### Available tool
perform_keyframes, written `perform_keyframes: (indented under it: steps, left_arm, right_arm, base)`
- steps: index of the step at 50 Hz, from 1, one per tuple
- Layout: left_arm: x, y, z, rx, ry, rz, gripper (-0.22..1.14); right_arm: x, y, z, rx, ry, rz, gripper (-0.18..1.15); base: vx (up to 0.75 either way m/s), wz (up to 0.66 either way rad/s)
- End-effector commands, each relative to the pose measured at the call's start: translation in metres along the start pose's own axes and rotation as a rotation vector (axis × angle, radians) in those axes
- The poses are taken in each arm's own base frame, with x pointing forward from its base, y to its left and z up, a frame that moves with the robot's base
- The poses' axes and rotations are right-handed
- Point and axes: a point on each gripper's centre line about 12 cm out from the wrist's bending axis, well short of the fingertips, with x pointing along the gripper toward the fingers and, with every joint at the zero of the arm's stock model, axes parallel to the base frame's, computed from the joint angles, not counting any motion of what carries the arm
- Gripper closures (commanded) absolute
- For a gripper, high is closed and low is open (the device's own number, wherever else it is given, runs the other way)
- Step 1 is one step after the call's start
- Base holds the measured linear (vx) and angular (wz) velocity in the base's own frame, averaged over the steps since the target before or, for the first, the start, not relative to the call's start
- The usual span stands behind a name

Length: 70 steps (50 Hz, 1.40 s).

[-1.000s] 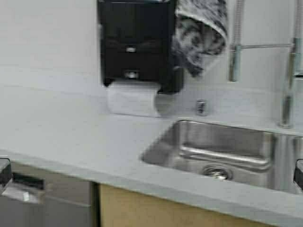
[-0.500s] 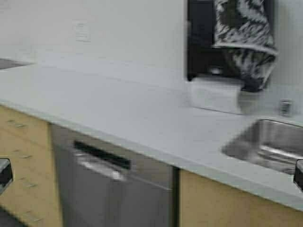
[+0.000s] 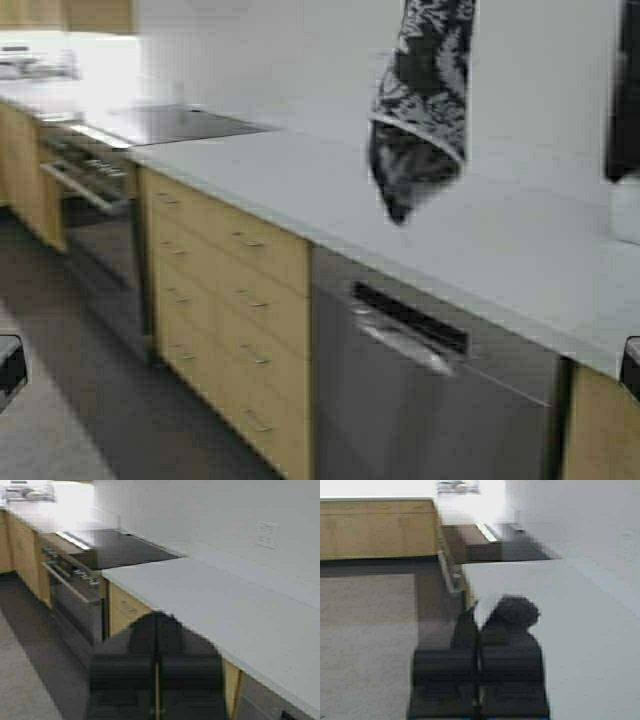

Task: Get the cloth and wipe up the spill under the wine glass

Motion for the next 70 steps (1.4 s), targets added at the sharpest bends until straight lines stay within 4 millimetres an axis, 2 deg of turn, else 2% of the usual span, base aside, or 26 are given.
perform_keyframes:
  steps: [1,9,35,44,52,70]
  left_arm:
    - [0.002,0.0,0.006,-0.006,-0.015,0.0,0.89]
    - [0.0,0.0,0.006,-0.012,-0.015,0.0,0.89]
    - [0.001,0.0,0.008,-0.013,-0.025,-0.001,0.89]
    - [0.002,-0.001,0.01,-0.012,-0.029,-0.002,0.89]
    - [0.003,-0.001,0.011,-0.01,-0.034,-0.003,0.89]
    - [0.003,-0.001,0.011,-0.018,-0.038,-0.003,0.89]
  right_arm:
    - [0.0,0.0,-0.006,-0.001,0.003,-0.001,0.91]
    - [-0.002,0.0,-0.017,-0.004,0.025,0.0,0.91]
    - [0.0,0.0,-0.007,0.007,-0.055,0.001,0.91]
    - [0.0,-0.017,-0.02,0.011,-0.022,-0.057,0.91]
    - [-0.002,-0.032,-0.021,0.022,-0.02,-0.111,0.91]
    - [-0.005,-0.034,-0.019,0.028,-0.028,-0.121,0.91]
  base:
    - [-0.09,0.49]
    - [-0.08,0.46]
    - [-0.09,0.5]
    - [-0.07,0.48]
    - [-0.04,0.53]
    - [-0.03,0.6]
